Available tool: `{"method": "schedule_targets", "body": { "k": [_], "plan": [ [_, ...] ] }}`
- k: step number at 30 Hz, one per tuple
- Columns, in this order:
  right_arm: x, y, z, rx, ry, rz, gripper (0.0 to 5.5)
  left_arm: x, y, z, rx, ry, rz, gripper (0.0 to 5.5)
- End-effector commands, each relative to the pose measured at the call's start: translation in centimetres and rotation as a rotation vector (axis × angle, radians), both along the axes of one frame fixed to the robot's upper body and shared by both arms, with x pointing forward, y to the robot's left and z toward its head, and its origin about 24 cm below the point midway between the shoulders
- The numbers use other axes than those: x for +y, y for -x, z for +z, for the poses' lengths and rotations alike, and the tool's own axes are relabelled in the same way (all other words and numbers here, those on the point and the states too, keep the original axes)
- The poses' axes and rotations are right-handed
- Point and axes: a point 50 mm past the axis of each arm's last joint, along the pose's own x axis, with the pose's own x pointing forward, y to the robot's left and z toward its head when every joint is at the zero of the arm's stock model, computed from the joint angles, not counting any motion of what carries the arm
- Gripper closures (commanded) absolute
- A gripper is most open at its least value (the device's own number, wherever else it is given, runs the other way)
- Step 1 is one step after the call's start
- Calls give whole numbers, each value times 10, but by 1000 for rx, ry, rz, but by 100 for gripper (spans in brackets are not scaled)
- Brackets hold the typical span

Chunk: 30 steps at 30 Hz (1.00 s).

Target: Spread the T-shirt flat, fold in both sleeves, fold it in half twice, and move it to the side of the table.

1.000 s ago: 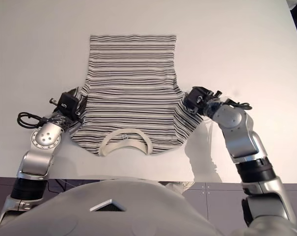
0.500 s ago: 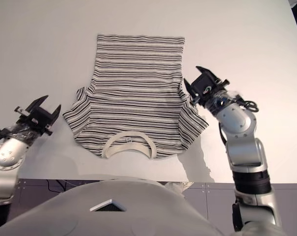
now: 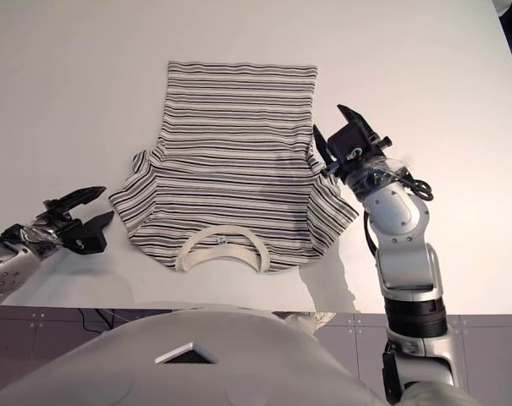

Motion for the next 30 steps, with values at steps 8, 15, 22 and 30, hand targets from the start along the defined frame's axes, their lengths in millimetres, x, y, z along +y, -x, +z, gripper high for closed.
{"method": "schedule_targets", "body": {
  "k": [8, 15, 22, 30],
  "plan": [
    [8, -7, -4, -18, -15, 0, 327, 1, 11, -31, 115, -56, -40, 319],
    [10, -9, -8, -13, -20, -11, 327, -2, 8, -32, 121, -58, -103, 432],
    [8, -7, -11, -10, -28, -37, 327, -1, 7, -27, 104, -25, -92, 539],
    [5, -3, -15, 0, -36, -67, 327, 6, -1, 0, -138, 48, 67, 539]
  ]
}}
